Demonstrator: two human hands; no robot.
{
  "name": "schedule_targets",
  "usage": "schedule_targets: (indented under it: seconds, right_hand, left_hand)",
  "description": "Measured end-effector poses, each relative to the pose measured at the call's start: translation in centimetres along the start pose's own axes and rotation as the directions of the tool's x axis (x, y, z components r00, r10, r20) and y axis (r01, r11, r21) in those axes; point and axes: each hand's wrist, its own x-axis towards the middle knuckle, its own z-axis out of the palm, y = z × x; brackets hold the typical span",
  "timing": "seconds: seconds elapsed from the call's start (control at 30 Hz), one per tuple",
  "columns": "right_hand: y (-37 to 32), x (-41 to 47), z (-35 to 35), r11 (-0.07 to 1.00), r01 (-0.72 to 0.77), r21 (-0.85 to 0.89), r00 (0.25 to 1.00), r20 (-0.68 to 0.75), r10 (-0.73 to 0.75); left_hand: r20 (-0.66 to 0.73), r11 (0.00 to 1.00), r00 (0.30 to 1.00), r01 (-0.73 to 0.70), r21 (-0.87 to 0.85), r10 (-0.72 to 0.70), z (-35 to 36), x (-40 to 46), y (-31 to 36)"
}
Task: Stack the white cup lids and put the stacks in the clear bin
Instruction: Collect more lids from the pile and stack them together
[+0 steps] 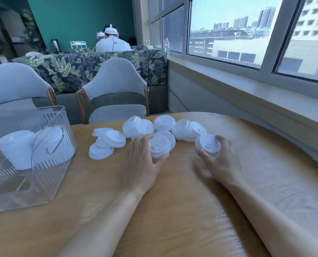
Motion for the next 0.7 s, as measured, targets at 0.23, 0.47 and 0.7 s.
schedule_targets:
  seconds: [0.23, 0.47, 0.7]
  right_hand:
    - [-2.9, -7.1, -0.5, 0.954, 0.252, -0.163, 0.940, 0.274, -0.202]
    - [-6.1, -12.6, -0.6, 0.922, 0.368, -0.118, 0.871, 0.392, -0.297]
    - [-6.6, -14.3, 0.0, 0.917, 0.391, -0.085, 0.852, 0.410, -0.325]
  left_hand:
    - [-0.025, 0.991, 0.991, 0.129, -0.030, -0.130, -3.8, -3.7, -1.2]
    - [0.013, 0.941, 0.944, 0.328, 0.088, -0.330, -6.7, -6.7, -2.6]
    - [0.063, 0.940, 0.939, 0.334, 0.068, -0.338, -8.2, -8.1, -2.5]
